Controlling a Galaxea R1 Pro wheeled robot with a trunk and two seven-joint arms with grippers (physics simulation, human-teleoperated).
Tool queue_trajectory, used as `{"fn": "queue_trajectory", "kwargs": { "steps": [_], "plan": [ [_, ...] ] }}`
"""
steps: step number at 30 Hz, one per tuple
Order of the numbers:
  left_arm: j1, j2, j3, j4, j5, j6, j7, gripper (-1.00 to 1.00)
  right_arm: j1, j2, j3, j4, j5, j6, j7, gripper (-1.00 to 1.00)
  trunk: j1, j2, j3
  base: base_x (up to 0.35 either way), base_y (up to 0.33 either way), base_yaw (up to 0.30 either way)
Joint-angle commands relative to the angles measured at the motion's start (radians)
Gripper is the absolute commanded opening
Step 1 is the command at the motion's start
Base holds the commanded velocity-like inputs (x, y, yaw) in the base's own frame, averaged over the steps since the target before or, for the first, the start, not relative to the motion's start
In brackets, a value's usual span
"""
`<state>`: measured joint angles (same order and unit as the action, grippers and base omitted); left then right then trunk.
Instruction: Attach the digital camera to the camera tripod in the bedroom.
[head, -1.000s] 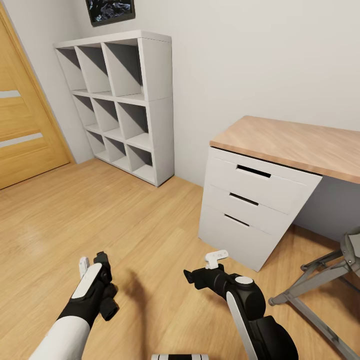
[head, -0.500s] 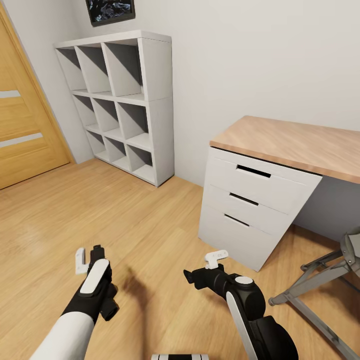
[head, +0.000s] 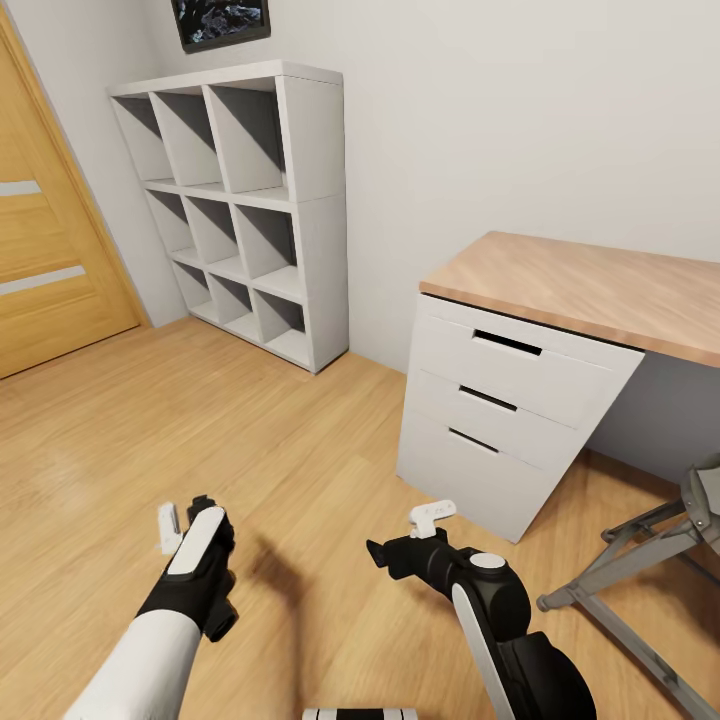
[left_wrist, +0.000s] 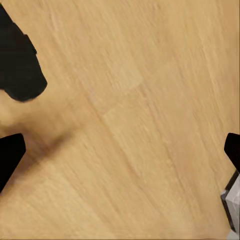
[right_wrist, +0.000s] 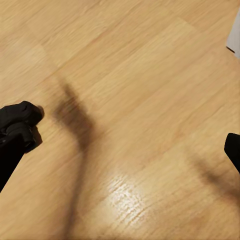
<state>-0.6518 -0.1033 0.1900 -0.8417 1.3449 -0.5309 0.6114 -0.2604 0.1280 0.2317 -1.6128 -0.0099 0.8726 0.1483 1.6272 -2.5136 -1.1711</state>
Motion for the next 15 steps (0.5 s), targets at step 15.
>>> {"fn": "queue_trajectory", "kwargs": {
  "steps": [15],
  "plan": [
    [-0.09, 0.003, 0.008, 0.006, 0.457, -0.064, 0.197, 1.0, 0.0, 0.001, 0.002, -0.001, -0.001, 0.004, 0.002, 1.0, 0.0, 0.0, -0.001, 0.0, 0.0, 0.0]
  ]
}}
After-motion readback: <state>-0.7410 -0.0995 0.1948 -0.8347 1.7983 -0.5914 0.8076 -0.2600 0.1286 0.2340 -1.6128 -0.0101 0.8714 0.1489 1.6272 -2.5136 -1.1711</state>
